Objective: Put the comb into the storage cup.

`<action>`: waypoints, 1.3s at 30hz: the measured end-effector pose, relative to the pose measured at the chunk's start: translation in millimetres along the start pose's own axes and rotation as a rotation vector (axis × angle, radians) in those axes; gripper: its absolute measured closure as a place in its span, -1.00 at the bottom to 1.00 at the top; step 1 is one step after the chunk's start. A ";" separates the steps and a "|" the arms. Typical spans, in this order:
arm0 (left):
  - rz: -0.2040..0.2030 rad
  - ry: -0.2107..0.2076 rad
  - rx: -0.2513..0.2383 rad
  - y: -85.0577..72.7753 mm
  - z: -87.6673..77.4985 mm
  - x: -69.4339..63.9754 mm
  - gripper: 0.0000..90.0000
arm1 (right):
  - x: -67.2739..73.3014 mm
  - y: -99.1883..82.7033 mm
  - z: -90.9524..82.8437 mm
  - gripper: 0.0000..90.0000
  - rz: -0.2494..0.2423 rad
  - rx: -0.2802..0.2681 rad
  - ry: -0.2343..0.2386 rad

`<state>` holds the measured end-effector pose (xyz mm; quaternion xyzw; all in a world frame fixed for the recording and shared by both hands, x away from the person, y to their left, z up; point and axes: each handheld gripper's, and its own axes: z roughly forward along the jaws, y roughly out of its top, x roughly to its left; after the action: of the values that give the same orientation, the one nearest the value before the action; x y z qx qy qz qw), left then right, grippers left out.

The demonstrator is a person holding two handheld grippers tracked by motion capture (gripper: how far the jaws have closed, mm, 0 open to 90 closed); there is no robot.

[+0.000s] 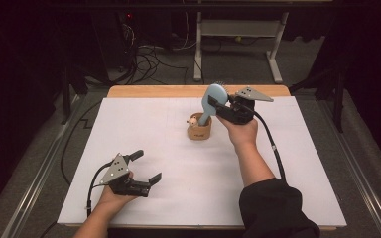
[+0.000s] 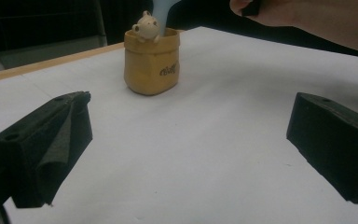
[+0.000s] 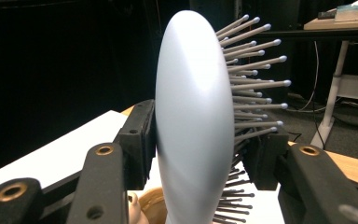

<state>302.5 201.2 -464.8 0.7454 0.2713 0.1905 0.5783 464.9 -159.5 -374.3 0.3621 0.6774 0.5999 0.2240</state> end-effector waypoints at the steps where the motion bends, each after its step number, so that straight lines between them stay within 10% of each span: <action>1: 0.001 0.000 0.001 -0.1 0.2 0.0 -0.97 | -0.5 -0.6 -0.8 0.15 0.001 -0.002 0.000; 39: 0.008 -0.009 0.015 -0.8 3.3 -2.0 -0.96 | -19.7 -13.1 -25.2 -0.44 0.072 0.002 -0.026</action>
<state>302.8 197.5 -466.4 0.7516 0.2673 0.1875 0.5731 456.0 -191.1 -385.2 0.3943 0.6616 0.6021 0.2105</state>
